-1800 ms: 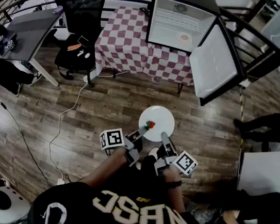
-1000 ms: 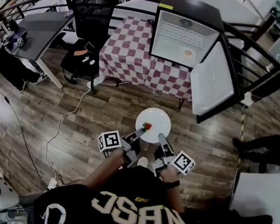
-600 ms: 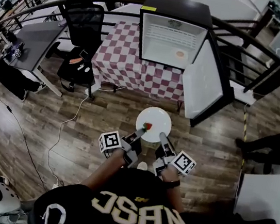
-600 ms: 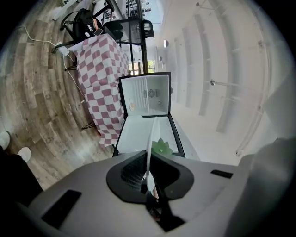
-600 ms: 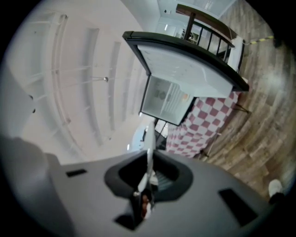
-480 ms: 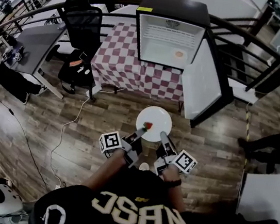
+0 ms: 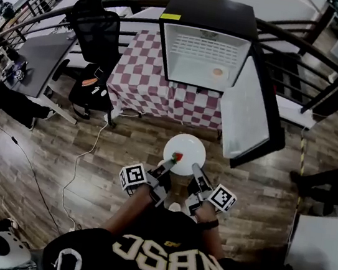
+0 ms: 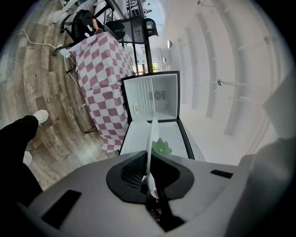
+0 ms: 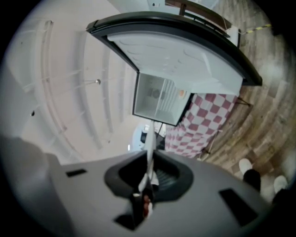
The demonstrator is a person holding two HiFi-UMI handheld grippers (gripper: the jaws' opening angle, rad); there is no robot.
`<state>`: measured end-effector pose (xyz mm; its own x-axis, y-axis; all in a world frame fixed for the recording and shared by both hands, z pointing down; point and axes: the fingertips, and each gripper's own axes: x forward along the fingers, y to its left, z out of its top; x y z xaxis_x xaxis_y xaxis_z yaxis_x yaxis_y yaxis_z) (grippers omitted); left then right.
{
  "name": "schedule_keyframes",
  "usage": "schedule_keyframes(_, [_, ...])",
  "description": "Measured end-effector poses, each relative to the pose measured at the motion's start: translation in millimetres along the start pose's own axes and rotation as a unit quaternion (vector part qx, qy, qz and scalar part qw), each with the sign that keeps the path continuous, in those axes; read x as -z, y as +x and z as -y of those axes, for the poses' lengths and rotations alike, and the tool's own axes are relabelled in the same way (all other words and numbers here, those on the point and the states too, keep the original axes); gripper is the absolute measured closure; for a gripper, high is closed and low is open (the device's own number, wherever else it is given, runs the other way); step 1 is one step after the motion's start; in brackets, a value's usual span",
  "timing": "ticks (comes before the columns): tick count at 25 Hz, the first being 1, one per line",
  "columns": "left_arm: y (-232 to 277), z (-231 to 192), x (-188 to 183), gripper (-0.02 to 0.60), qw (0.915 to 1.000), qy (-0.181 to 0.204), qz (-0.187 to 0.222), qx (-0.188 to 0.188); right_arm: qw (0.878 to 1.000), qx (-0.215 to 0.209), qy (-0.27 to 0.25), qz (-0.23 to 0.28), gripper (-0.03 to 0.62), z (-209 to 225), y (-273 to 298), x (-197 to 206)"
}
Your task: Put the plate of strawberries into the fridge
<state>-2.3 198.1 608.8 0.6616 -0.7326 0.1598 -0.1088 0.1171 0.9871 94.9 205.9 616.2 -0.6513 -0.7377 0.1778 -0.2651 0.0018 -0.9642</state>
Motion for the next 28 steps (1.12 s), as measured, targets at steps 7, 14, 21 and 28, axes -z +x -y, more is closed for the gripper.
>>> schedule_keyframes(7, [58, 6, -50, 0.546, 0.9990, 0.007, -0.044, 0.006, 0.999, -0.016, 0.010, 0.040, 0.546, -9, 54, -47])
schedule_keyframes(14, [104, 26, -133, 0.546, 0.9971, 0.019, -0.070, 0.021, 0.998, -0.003, -0.004, 0.061, 0.546, -26, 135, -89])
schedule_keyframes(21, [126, 39, -210, 0.546, 0.9969, 0.024, -0.063, 0.040, 0.998, 0.001, -0.042, 0.051, 0.546, -47, 209, -110])
schedule_keyframes(28, [149, 32, -226, 0.546, 0.9966, -0.004, -0.075, 0.035, 0.997, 0.011, -0.037, 0.060, 0.546, -41, 226, -124])
